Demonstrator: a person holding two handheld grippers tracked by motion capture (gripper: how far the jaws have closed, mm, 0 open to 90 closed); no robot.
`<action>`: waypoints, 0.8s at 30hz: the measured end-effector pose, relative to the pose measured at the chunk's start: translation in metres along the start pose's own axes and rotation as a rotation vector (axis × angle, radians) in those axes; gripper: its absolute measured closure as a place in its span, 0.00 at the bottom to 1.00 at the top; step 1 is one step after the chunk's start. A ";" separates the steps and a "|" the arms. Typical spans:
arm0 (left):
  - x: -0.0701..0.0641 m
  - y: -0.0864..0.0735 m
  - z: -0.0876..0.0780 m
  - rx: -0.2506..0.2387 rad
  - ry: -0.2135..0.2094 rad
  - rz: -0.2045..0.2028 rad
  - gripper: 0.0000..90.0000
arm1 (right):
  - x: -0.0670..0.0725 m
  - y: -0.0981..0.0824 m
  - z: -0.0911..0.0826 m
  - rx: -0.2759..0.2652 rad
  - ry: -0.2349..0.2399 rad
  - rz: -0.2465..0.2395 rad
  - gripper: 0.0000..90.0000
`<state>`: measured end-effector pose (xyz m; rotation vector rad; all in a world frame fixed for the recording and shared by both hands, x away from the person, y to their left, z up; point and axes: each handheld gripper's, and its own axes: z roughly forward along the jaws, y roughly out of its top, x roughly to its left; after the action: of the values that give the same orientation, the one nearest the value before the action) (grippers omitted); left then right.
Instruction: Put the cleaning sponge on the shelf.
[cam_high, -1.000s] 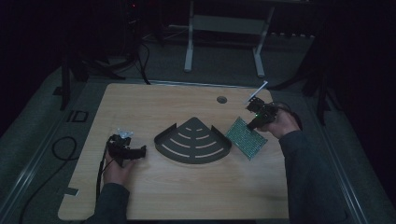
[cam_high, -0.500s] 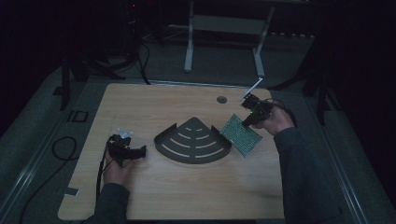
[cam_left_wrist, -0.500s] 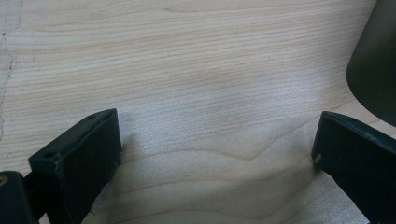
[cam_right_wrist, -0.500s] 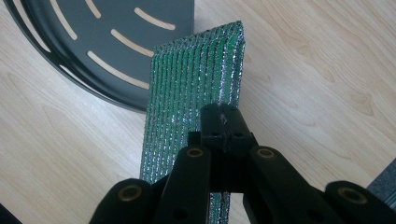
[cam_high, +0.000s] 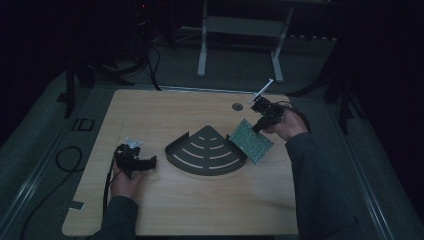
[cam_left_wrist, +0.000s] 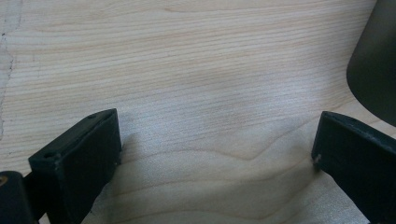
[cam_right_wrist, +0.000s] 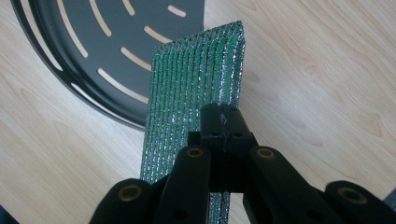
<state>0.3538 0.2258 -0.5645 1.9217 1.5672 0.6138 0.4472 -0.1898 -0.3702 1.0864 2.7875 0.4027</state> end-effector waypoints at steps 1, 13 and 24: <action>0.000 0.000 0.000 0.000 0.000 0.000 0.02 | 0.000 0.002 0.001 -0.003 0.001 -0.001 1.00; 0.000 0.000 0.000 -0.001 -0.001 0.001 0.02 | 0.003 0.016 0.005 -0.009 0.017 0.001 1.00; 0.000 0.000 0.000 -0.001 -0.001 0.001 0.02 | 0.005 0.027 0.012 -0.015 0.025 0.002 1.00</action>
<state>0.3539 0.2255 -0.5645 1.9219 1.5659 0.6136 0.4639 -0.1649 -0.3744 1.0880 2.8004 0.4392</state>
